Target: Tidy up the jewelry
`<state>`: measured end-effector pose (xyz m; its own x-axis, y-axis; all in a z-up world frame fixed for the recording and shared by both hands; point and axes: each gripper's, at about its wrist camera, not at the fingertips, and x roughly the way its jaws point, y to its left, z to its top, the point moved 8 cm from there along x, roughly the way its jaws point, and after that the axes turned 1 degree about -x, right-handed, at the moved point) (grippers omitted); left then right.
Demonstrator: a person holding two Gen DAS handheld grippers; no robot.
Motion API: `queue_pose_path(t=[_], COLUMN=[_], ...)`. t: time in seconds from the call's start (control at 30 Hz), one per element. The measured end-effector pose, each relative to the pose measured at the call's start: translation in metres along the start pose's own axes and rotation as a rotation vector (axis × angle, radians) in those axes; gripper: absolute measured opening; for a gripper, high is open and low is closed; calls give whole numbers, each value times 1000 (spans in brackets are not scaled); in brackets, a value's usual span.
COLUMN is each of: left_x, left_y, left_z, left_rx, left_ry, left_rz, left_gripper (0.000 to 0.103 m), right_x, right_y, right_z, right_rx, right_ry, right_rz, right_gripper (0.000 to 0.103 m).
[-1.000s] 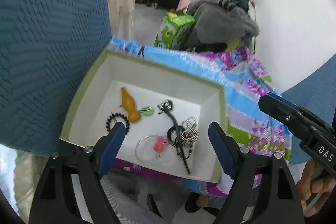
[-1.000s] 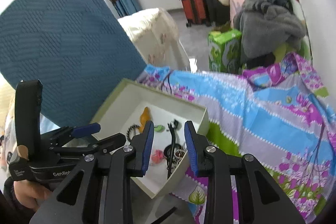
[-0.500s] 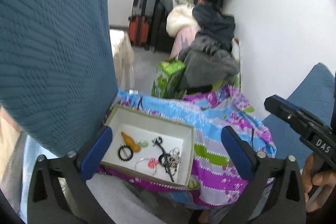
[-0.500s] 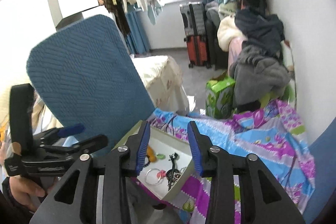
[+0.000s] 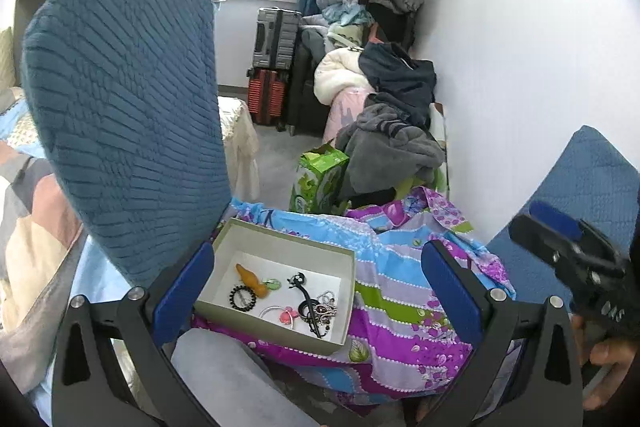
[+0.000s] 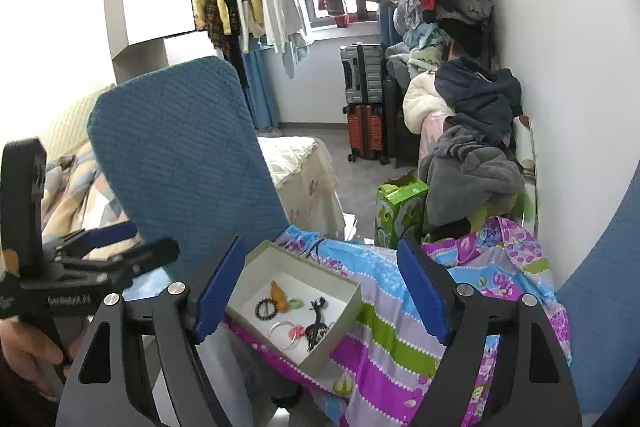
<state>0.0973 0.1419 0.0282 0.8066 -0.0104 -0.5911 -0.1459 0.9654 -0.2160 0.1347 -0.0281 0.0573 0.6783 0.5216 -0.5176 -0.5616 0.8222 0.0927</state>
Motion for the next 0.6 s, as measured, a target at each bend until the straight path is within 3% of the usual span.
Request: queue_pose_path(t=[0.2, 0.6], left_x=[-4, 21], left_y=[6, 22], left_z=[-10, -52], left_rx=[1, -12], left_ry=[-21, 28], left_rz=[34, 84], left_gripper=[103, 103], right_x=[-5, 28], right_y=[3, 5], right_z=[-15, -67], right_rx=[-7, 10], right_ry=[-10, 48], right_rz=[-7, -2], right_gripper=[102, 102])
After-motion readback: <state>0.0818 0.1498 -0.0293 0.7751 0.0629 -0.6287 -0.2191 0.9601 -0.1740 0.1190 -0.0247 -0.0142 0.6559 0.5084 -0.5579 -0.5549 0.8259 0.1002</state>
